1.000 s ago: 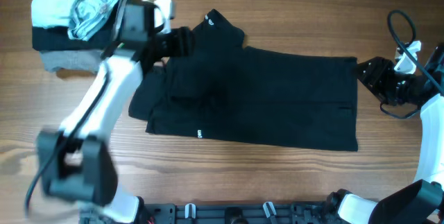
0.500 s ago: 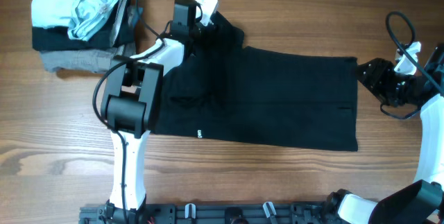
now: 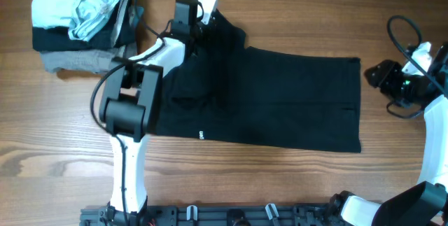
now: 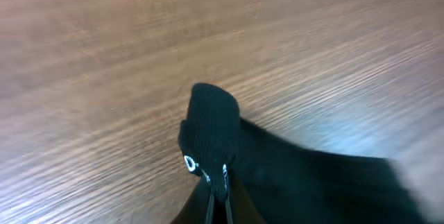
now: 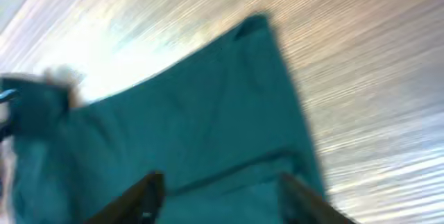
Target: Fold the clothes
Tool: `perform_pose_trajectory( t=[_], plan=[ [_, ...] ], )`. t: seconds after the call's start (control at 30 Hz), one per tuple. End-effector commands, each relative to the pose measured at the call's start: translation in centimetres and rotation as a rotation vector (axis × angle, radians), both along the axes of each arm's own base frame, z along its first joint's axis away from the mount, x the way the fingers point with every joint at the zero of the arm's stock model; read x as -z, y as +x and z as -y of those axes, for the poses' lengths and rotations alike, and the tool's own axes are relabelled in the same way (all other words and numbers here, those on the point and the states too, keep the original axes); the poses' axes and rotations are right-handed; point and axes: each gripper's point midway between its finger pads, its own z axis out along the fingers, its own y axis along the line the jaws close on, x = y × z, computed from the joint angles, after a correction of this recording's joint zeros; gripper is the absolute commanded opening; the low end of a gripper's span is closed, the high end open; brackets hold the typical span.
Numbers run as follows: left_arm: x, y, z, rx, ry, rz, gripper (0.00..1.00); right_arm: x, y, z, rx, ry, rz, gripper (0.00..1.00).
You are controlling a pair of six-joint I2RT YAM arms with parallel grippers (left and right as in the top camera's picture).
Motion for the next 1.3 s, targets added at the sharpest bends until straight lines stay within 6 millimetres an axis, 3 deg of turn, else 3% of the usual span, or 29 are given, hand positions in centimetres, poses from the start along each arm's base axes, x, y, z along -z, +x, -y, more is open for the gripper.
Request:
perform_pose_trajectory(
  t=[0.0, 0.1, 0.27, 0.47, 0.63, 0.77, 0.83, 0.9, 1.0, 1.03, 1.07, 1.13, 1.27],
  plan=[
    [-8.8, -0.2, -0.6, -0.032, -0.046, 0.079, 0.04, 0.2, 1.3, 3.5, 0.13, -0.122, 0.001, 0.42],
    [-9.1, -1.6, -1.0, -0.034, -0.028, 0.021, 0.04, 1.2, 3.4, 4.6, 0.133, -0.133, 0.039, 0.4],
    [-6.8, -4.7, -2.2, -0.051, 0.037, -0.149, 0.04, 6.3, 6.7, 5.5, 0.048, -0.129, 0.042, 0.48],
    [-4.6, -7.3, -3.3, -0.066, 0.095, -0.285, 0.04, 11.4, 7.9, 4.6, -0.029, -0.062, 0.009, 0.52],
    [-4.5, -8.0, -3.6, -0.07, 0.109, -0.314, 0.04, 15.0, 8.6, 3.2, -0.083, -0.07, -0.039, 0.56],
    [-5.5, -8.2, -3.7, -0.07, 0.106, -0.304, 0.04, 16.2, 10.0, 1.2, -0.132, -0.088, -0.029, 0.73],
    [-6.5, -8.1, -3.8, -0.073, 0.107, -0.28, 0.04, 16.3, 10.5, 1.5, -0.082, -0.143, -0.043, 0.72],
    [-7.4, -8.1, -3.8, -0.073, 0.101, -0.262, 0.04, 16.1, 11.0, 1.4, -0.062, -0.148, -0.029, 0.64],
    [-8.0, -8.0, -3.8, -0.073, 0.097, -0.25, 0.04, 16.1, 11.0, 1.3, -0.037, -0.132, -0.033, 0.34],
    [-7.9, -8.1, -3.8, -0.073, 0.098, -0.254, 0.04, 16.2, 10.9, 1.4, -0.034, -0.133, -0.041, 0.13],
    [-7.9, -8.2, -3.8, -0.073, 0.099, -0.258, 0.04, 16.1, 10.8, 1.5, -0.032, -0.132, -0.044, 0.04],
    [-7.9, -8.2, -3.8, -0.073, 0.1, -0.258, 0.04, 15.5, 10.8, 1.8, -0.027, -0.129, -0.047, 0.04],
    [-7.6, -8.4, -4.4, -0.093, 0.122, -0.27, 0.04, 11.5, 11.5, 1.1, -0.059, -0.104, 0.043, 0.04]
  ],
)
